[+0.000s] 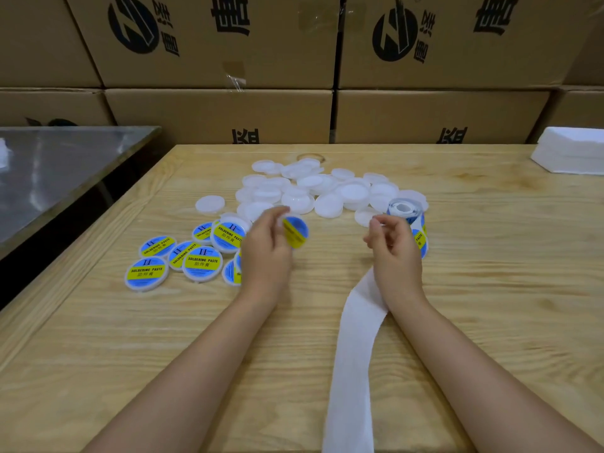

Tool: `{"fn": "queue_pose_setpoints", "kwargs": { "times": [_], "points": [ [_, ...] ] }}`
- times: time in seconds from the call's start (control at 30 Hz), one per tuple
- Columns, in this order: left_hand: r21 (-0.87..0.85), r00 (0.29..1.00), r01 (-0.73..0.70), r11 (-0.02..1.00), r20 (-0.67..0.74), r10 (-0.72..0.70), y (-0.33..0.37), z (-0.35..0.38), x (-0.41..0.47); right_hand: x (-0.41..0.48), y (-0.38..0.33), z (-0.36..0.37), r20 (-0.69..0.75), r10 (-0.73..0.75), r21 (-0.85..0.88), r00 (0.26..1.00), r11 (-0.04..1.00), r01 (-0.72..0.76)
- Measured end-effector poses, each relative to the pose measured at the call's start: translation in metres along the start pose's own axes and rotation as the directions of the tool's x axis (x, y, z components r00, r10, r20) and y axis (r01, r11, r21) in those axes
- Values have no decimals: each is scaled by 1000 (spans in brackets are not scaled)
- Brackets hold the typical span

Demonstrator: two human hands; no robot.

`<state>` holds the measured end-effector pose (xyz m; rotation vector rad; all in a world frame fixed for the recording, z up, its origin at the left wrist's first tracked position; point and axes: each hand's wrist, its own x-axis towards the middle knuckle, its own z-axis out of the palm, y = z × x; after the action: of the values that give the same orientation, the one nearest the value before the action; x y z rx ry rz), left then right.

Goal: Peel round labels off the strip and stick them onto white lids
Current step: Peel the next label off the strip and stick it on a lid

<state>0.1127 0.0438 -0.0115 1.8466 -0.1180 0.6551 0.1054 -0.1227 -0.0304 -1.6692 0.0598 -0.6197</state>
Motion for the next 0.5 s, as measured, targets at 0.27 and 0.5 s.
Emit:
{"fn": "queue_pose_setpoints", "kwargs": {
  "times": [0.27, 0.5],
  "points": [
    [529, 970, 189, 827, -231, -74, -31, -29, 22, 1, 2, -3, -52, 48, 36, 997, 998, -46],
    [581, 913, -384, 718, 123, 389, -13, -16, 6, 6, 5, -3, -77, 170, 98, 982, 982, -163]
  ]
}}
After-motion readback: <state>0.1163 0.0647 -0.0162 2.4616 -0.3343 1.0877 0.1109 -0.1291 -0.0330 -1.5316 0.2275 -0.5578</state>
